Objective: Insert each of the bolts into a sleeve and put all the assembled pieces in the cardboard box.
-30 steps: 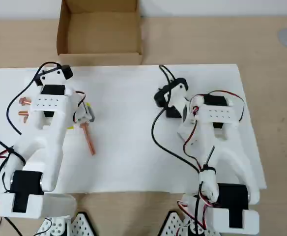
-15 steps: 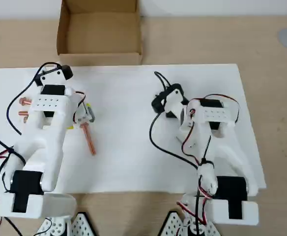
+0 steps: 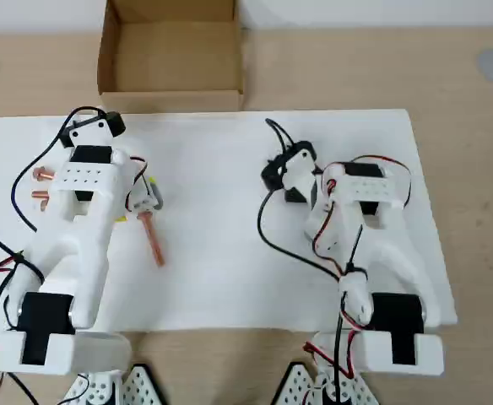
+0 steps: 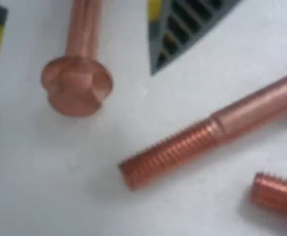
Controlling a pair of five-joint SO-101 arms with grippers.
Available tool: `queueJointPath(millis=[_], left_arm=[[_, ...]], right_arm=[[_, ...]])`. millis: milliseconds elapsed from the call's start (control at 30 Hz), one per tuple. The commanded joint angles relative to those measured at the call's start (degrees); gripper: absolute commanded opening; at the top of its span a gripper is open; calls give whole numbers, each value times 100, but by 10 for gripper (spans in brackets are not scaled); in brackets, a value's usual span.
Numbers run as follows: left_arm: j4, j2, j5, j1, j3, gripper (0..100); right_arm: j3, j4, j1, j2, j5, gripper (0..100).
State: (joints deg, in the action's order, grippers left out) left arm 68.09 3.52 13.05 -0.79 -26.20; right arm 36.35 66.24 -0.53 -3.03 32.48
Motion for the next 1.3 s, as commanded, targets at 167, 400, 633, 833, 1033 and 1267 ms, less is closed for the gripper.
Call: queueJointPath(millis=[167, 400, 633, 833, 1033, 1267], left_arm=[[18, 66, -9, -44, 26, 218], [35, 66, -9, -44, 26, 218], [123, 66, -44, -88, 53, 218], [132, 66, -132, -308, 35, 218], [141, 66, -132, -369, 26, 218], [141, 66, -132, -343, 26, 218]], right_arm=[[-312, 202, -57, -418, 70, 109], [-312, 299, -48, -558, 70, 108], [-312, 299, -48, -558, 70, 32], [-286, 316, -75, -514, 70, 118], [-189, 281, -84, -505, 325, 179], [-66, 281, -84, -505, 642, 180]])
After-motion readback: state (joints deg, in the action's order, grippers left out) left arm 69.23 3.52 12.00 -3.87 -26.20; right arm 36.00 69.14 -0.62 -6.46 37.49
